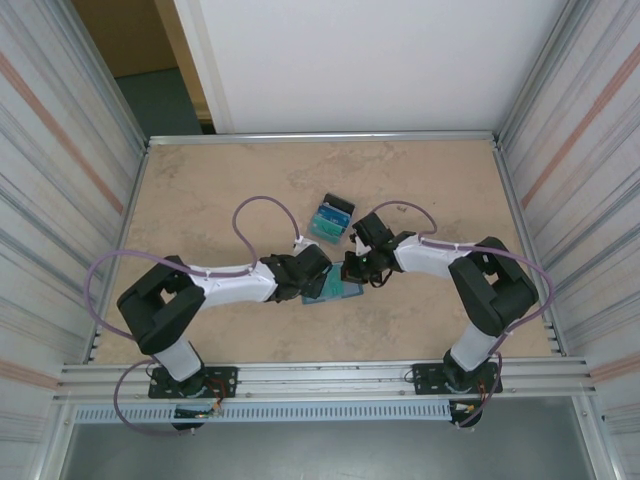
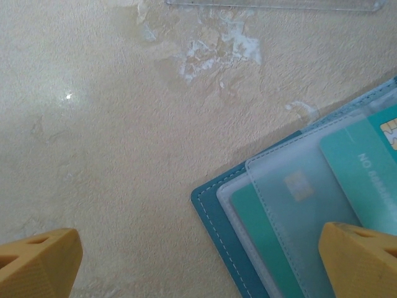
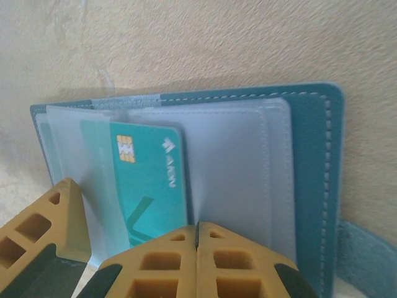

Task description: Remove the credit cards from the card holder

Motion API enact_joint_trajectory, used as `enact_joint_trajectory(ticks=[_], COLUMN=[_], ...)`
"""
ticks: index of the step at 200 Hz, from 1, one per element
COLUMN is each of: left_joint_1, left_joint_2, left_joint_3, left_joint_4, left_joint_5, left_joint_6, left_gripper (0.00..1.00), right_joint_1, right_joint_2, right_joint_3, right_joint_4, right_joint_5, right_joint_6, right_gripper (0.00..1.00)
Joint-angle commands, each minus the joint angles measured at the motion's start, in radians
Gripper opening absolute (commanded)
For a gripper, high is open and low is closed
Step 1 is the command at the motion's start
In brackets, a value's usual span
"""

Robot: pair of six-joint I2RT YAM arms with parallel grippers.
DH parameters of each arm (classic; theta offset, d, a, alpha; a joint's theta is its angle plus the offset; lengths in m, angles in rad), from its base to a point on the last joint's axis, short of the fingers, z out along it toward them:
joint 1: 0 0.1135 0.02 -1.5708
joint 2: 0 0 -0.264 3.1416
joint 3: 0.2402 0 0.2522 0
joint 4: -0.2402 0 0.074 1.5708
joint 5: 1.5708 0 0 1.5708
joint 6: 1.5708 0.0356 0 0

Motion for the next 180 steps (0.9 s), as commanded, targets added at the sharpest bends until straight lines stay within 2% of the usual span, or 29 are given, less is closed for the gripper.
enact_joint_trajectory(ticks=[1, 44, 57, 109, 180], left_joint_1=[-0.005, -0.006, -0.007, -0.007, -0.006], left_joint_2=[0.021, 0.028, 0.029, 0.025, 0.028], left_joint_3=[0.021, 0.018, 0.021, 0.013, 0.008], left_joint_4=[-0.015, -0.022, -0.027, -0.041, -0.043], left_joint_5=[-0.021, -0.017, -0.019, -0.019, -0.016], left_joint_6=[0.012, 0.009, 0.006, -0.003, -0.013], left_gripper=[0.99, 0.99, 0.99, 0.99, 0.99], right_joint_1=[-0.013, -0.031, -0.034, -0.041, -0.040], right_joint_2=[-0.044, -0.070, -0.072, -0.057, -0.016], right_joint_3=[0.016, 0.004, -0.006, -0.053, -0.090], right_joint_4=[-0.044, -0.042, -0.018, 0.084, 0.175], right_joint_5=[0.024, 0.006, -0.016, -0.089, -0.144], right_joint_6=[-0.029, -0.029, -0.016, 0.037, 0.081], right_gripper=[0.00, 0.00, 0.07, 0.20, 0.21])
